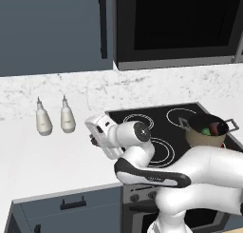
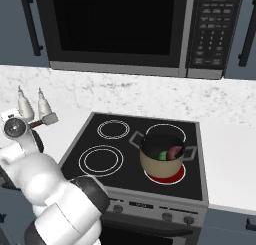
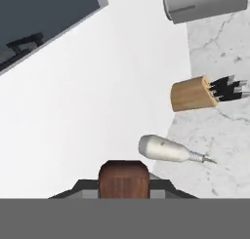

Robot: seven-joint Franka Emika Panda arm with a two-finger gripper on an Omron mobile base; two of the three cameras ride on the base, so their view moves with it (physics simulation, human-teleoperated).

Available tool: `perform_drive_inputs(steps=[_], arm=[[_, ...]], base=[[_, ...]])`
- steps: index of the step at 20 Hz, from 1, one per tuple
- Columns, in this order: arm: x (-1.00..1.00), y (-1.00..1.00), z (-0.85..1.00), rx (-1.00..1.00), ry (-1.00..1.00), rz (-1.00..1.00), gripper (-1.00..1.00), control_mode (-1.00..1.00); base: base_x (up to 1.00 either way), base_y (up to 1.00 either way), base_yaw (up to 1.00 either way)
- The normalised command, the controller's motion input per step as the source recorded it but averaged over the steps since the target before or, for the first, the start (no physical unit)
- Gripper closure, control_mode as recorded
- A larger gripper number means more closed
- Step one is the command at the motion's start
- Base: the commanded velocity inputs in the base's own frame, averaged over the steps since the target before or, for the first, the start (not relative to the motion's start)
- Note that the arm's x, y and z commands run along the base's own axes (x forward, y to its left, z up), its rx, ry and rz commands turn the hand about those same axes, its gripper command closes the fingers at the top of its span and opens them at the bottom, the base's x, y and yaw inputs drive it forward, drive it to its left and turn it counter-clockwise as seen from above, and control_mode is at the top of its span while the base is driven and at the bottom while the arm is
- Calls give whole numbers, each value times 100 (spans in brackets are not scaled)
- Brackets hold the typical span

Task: Put the potato and broccoli in the pot. Retrieve the spatula and lightly stir the vegetables in the pot.

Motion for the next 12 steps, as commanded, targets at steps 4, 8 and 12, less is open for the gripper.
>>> perform_drive_inputs(steps=[4,8,12], arm=[[-48,0,100,42,28,-42,100,-100],[-19,-15,100,39,39,-55,100,-100],[0,-70,100,39,44,-55,100,-100]], base=[[0,0,0],[0,0,0],[0,0,0]])
